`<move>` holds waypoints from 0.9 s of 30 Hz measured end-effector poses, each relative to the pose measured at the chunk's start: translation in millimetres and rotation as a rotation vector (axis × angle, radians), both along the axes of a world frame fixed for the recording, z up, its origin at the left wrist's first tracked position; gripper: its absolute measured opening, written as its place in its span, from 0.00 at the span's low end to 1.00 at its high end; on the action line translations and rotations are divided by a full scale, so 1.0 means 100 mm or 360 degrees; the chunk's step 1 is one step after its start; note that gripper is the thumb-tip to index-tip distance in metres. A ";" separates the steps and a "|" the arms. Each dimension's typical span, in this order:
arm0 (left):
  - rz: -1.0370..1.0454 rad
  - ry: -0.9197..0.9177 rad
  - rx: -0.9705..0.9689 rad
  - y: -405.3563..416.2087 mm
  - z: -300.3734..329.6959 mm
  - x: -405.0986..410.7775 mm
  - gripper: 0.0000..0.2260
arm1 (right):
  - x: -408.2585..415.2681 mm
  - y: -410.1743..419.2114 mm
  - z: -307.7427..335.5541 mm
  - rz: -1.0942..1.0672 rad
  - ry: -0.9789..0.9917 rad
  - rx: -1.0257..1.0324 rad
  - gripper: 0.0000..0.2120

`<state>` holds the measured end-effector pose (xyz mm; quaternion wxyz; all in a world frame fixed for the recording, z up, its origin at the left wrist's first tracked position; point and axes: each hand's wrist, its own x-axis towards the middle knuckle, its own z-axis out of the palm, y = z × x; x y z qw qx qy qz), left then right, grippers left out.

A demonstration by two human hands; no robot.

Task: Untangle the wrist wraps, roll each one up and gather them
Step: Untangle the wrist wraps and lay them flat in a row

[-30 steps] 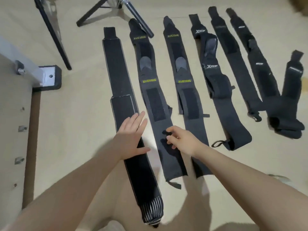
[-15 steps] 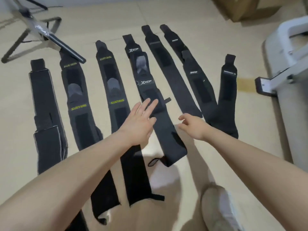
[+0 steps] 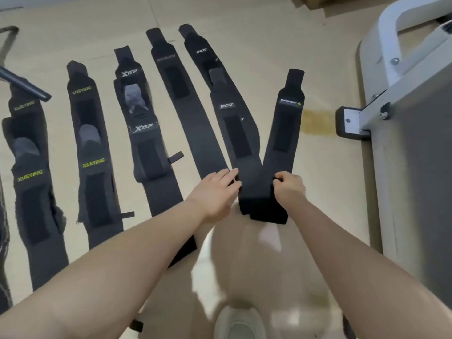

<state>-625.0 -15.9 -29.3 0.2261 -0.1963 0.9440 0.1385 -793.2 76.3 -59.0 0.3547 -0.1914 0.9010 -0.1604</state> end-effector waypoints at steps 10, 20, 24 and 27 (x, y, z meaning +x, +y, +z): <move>0.0162 -0.0366 0.0167 -0.01 -0.41 -0.57 0.26 | -0.47 -0.12 -0.32 -0.0651 -0.0302 -0.0421 0.30; -0.0024 -0.0619 -0.0026 -0.06 -0.27 -0.66 0.28 | -0.87 -0.17 0.14 -0.1053 -0.0415 -0.1056 0.16; -0.0063 -0.0709 -0.0057 -0.07 -0.21 -0.67 0.27 | -0.72 0.08 0.43 -0.0703 -0.0821 -0.0880 0.20; 0.0006 -0.0727 0.0055 -0.09 -0.16 -0.63 0.27 | -0.42 0.16 0.55 -0.0543 -0.0931 -0.0743 0.20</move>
